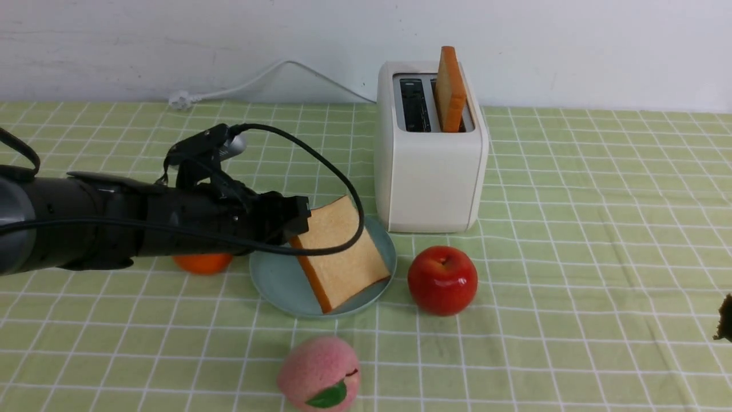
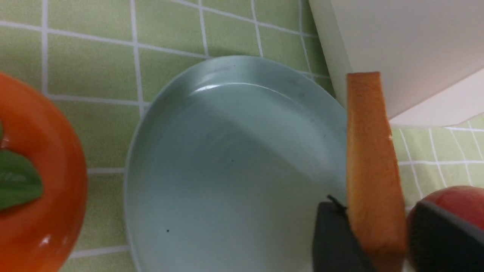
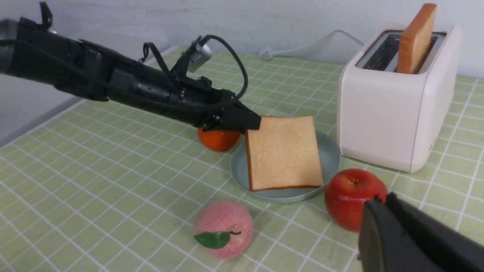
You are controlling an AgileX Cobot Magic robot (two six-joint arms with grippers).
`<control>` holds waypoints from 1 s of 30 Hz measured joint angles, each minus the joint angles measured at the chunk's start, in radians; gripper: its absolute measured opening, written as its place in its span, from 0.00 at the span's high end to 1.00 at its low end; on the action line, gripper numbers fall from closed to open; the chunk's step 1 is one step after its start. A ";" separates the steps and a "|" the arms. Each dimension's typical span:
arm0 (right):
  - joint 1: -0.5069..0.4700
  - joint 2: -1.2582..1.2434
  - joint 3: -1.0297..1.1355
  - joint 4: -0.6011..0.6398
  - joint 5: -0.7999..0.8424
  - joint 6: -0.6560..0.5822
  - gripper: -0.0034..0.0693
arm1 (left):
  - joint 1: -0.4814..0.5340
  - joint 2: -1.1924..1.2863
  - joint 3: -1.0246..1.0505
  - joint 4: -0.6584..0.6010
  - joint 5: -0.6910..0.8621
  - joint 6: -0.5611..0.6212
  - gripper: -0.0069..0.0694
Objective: Take toasted bread from bread machine on green coffee tablecloth place on plate.
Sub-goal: 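Place the slice of bread on the plate with the left gripper, then grasp the toast slice in the toaster and pull it up out of the slot with the right gripper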
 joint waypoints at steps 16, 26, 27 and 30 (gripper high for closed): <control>0.000 0.143 -0.070 -0.003 0.030 0.000 0.95 | 0.000 -0.331 0.038 0.004 -0.164 0.004 0.16; 0.003 0.591 -0.301 -0.023 0.063 0.000 0.95 | -0.001 -0.782 0.290 0.289 0.162 0.004 0.93; 0.005 0.609 -0.307 -0.025 0.063 0.000 0.95 | -0.001 -0.802 0.296 0.293 0.162 0.004 0.93; 0.069 0.739 -0.418 -0.066 0.034 0.024 0.95 | -0.001 -0.965 0.407 0.319 0.180 0.004 0.93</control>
